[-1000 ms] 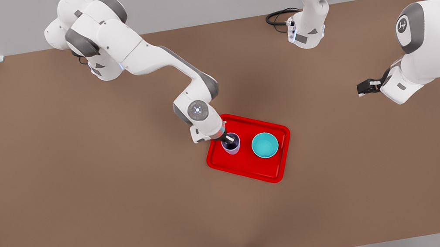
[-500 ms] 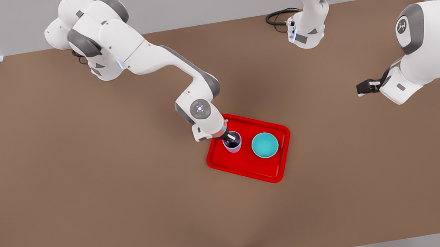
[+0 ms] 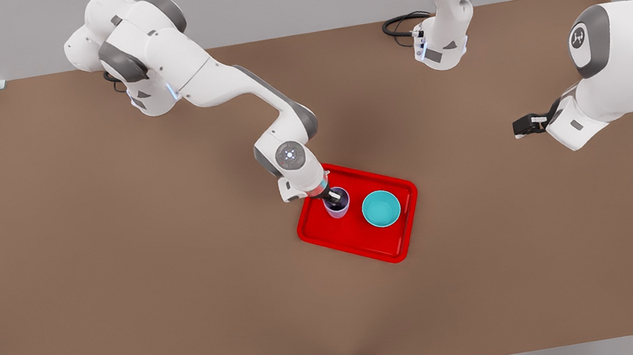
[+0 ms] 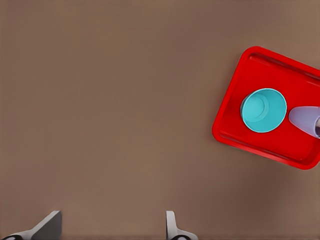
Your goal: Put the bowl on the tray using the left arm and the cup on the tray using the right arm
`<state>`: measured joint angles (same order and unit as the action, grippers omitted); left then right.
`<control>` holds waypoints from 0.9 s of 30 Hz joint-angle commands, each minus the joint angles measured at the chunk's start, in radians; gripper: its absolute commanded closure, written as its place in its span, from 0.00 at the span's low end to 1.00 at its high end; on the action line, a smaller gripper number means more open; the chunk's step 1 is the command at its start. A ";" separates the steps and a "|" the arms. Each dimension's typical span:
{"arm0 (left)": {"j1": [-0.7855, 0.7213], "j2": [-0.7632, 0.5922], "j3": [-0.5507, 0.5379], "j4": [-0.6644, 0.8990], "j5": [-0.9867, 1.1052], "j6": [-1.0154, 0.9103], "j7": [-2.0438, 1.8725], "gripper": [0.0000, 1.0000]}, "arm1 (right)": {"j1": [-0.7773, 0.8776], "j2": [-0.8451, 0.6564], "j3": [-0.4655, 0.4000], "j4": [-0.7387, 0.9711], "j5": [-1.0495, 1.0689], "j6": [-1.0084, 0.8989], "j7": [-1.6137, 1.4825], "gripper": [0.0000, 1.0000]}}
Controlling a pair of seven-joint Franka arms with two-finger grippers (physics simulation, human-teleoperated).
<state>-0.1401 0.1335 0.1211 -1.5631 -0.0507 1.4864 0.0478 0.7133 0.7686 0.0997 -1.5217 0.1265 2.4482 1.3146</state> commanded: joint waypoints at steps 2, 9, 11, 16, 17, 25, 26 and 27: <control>0.001 0.000 0.000 0.000 0.000 0.000 0.000 0.00 | 0.002 0.000 0.000 0.000 -0.001 0.000 0.000 0.00; 0.001 0.000 0.000 0.000 0.000 -0.002 0.000 0.00 | 0.000 -0.003 0.000 0.000 -0.030 0.000 0.002 0.00; -0.001 -0.002 -0.001 0.000 0.000 -0.008 -0.002 0.00 | -0.002 -0.003 0.002 0.000 -0.030 0.000 0.002 0.00; -0.001 -0.002 0.000 0.000 0.000 -0.008 -0.002 0.00 | -0.008 -0.012 0.002 -0.002 -0.030 -0.034 0.002 0.00; -0.001 -0.002 0.000 0.000 0.000 -0.008 -0.002 0.00 | -0.008 -0.014 0.002 -0.002 -0.030 -0.046 0.002 0.00; -0.001 -0.002 -0.001 0.000 0.000 -0.012 -0.002 0.00 | -0.009 -0.098 0.008 0.008 -0.028 -0.129 0.002 0.00; -0.001 -0.002 0.000 0.000 0.000 -0.012 -0.002 0.00 | -0.011 -0.124 0.008 0.008 -0.028 -0.152 0.000 0.00; -0.001 -0.002 0.000 0.000 0.000 -0.012 -0.002 0.00 | -0.011 -0.204 0.008 0.006 -0.022 -0.219 0.000 0.00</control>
<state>-0.1411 0.1320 0.1201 -1.5631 -0.0507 1.4742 0.0458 0.7004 0.4819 0.1089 -1.5132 0.1042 2.1472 1.3094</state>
